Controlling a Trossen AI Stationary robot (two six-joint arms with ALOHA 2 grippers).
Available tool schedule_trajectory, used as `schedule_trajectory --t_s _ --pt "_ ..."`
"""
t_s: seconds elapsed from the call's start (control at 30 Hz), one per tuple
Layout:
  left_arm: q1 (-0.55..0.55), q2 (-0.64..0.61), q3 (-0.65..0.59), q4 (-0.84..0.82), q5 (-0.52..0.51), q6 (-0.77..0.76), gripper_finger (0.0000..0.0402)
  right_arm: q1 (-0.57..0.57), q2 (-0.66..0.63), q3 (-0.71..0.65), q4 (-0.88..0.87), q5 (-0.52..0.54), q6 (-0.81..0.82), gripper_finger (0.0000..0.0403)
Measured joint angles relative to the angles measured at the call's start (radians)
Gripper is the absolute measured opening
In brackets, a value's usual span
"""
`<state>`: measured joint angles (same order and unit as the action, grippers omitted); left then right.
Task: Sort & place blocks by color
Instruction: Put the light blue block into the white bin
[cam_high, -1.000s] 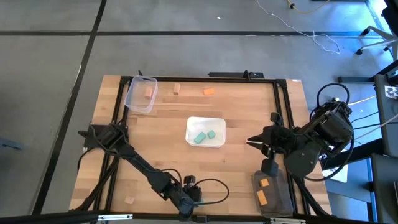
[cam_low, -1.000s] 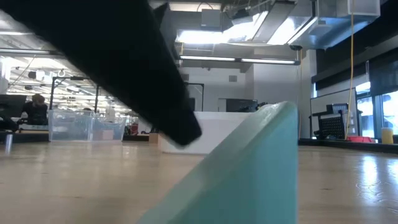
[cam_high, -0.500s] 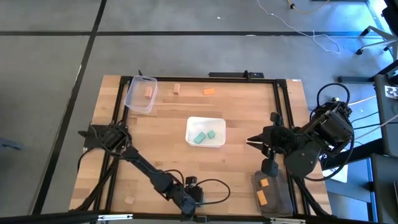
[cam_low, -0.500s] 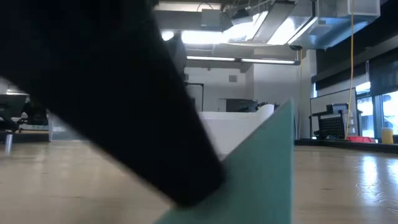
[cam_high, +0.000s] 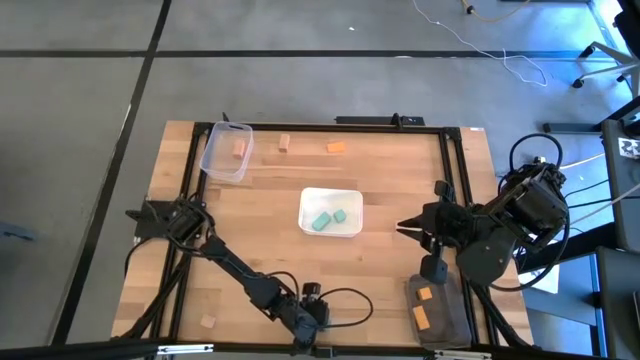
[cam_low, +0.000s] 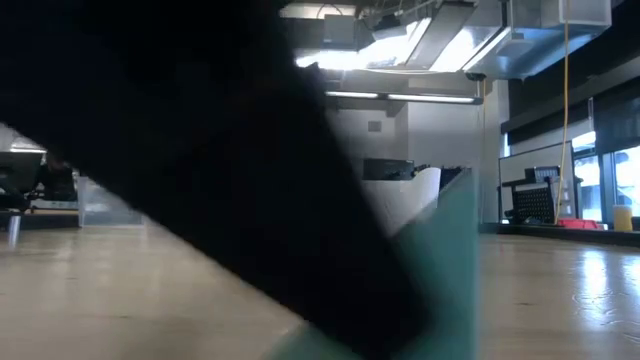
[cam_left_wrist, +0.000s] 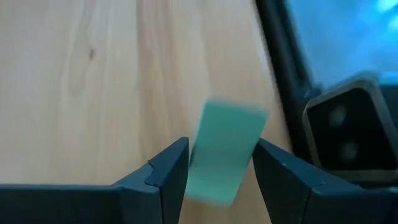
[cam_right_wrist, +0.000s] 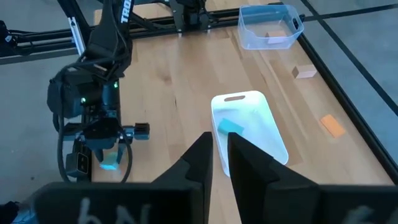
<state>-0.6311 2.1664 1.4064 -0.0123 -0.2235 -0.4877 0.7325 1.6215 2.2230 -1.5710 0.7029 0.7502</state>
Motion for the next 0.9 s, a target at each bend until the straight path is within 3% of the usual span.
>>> schedule_trajectory --t_s 0.23,0.4,0.6,0.77,0.9 --pt "0.010 0.029 0.001 0.019 0.005 -0.022 0.0165 0.000 0.000 0.000 0.000 0.000 0.000 0.0051" --pt "0.021 0.028 0.002 0.019 0.014 -0.061 0.0120 0.000 0.000 0.000 0.000 0.000 0.001 0.0051" --pt "0.058 0.011 0.001 0.012 0.078 -0.110 0.0120 0.000 0.000 0.000 0.000 0.001 0.001 0.0051" --pt "0.101 -0.052 -0.003 -0.050 0.072 -0.109 0.0120 0.000 0.000 0.000 0.000 0.003 0.002 0.0051" --pt "0.141 -0.137 -0.002 -0.172 0.001 -0.105 0.0120 0.000 0.000 0.000 0.000 0.020 0.004 0.0051"
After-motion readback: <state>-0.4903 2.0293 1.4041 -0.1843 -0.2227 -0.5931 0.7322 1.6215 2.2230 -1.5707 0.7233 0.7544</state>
